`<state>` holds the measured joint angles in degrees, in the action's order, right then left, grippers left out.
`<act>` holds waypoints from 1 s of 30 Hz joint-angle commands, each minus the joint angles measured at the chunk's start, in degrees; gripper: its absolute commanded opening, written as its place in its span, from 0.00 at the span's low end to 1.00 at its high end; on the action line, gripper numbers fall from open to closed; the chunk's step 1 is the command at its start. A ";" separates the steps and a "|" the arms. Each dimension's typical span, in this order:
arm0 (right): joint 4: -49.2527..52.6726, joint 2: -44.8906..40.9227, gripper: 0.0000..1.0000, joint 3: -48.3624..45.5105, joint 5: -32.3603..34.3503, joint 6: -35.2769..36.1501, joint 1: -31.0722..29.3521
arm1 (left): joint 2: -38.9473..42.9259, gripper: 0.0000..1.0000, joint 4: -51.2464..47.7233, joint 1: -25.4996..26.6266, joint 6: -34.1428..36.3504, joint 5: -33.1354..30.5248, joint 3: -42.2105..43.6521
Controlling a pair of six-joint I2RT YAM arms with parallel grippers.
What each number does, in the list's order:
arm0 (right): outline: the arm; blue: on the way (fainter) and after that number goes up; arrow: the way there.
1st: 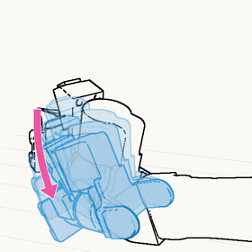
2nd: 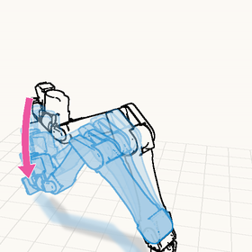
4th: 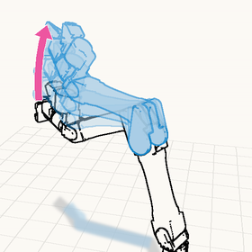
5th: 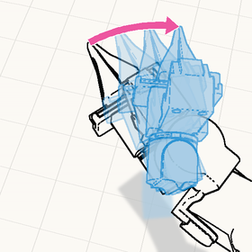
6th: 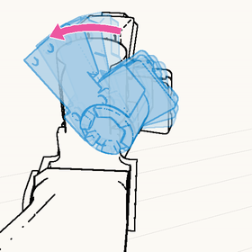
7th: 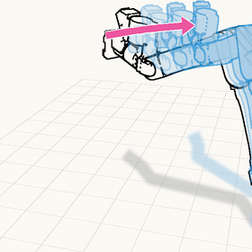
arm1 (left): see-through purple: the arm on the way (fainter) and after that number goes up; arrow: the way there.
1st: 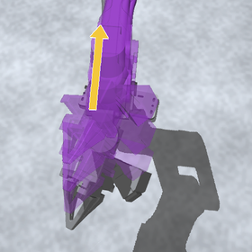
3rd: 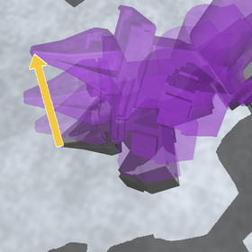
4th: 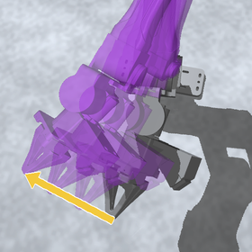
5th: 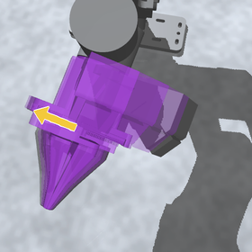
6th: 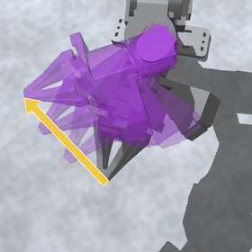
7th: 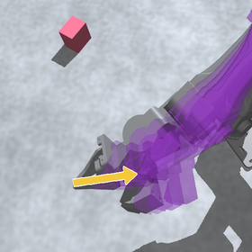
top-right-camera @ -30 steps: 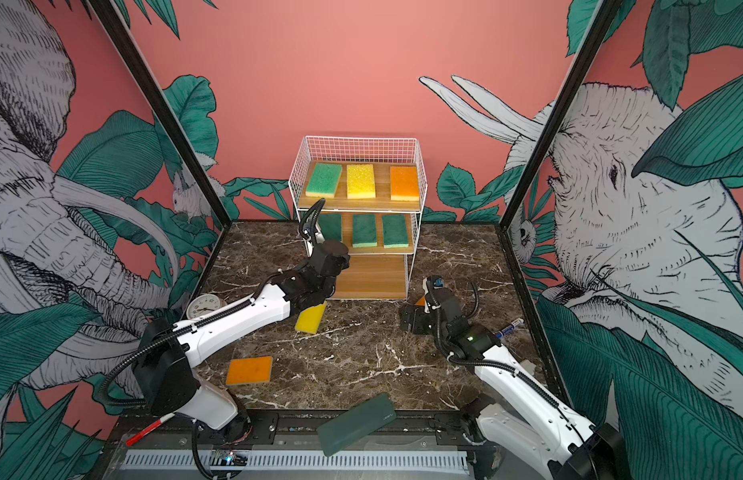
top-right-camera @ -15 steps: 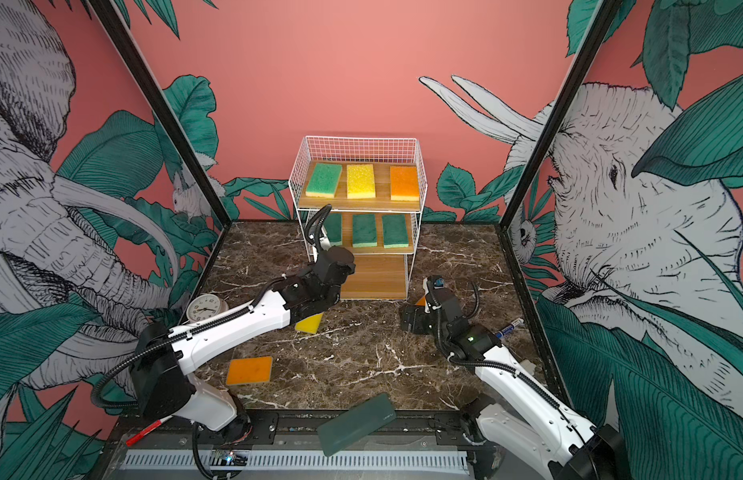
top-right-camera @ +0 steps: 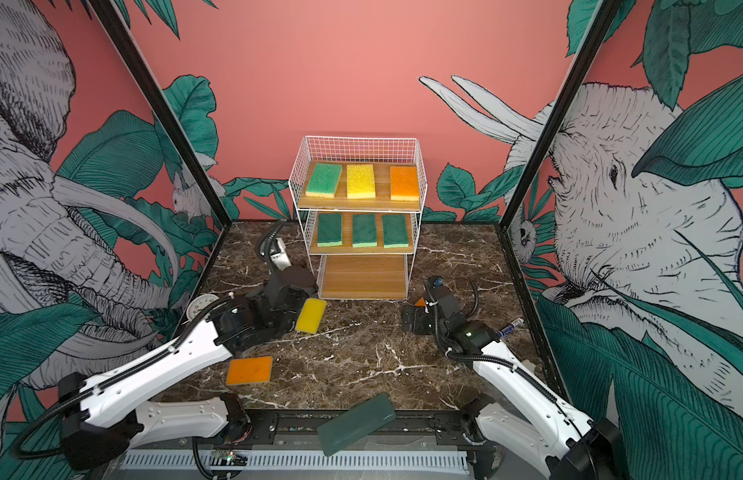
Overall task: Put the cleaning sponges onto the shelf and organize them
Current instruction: 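Withdraw the left gripper toward the yellow sponge while the right gripper nears the orange sponge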
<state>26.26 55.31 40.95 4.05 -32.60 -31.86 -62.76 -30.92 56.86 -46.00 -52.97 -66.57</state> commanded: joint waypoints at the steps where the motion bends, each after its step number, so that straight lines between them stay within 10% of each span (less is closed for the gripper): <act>1: 2.92 1.63 0.99 1.73 1.93 -0.69 0.18 | 4.09 0.40 -15.59 0.18 -3.67 0.64 0.13; 7: 6.08 9.22 0.99 5.26 2.50 -2.50 0.26 | 3.50 0.54 -25.71 -3.64 -0.33 6.95 -3.44; 15: 9.35 15.09 0.99 8.11 8.26 -9.62 0.41 | 11.93 0.65 -11.96 -22.50 5.17 28.90 9.26; 30: 9.60 28.18 0.99 13.53 8.57 -15.21 5.61 | -2.12 0.69 -1.68 -54.21 11.72 59.83 14.32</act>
<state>35.33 83.05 53.10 11.86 -46.13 -26.87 -64.95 -36.97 5.41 -34.68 -0.93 -53.74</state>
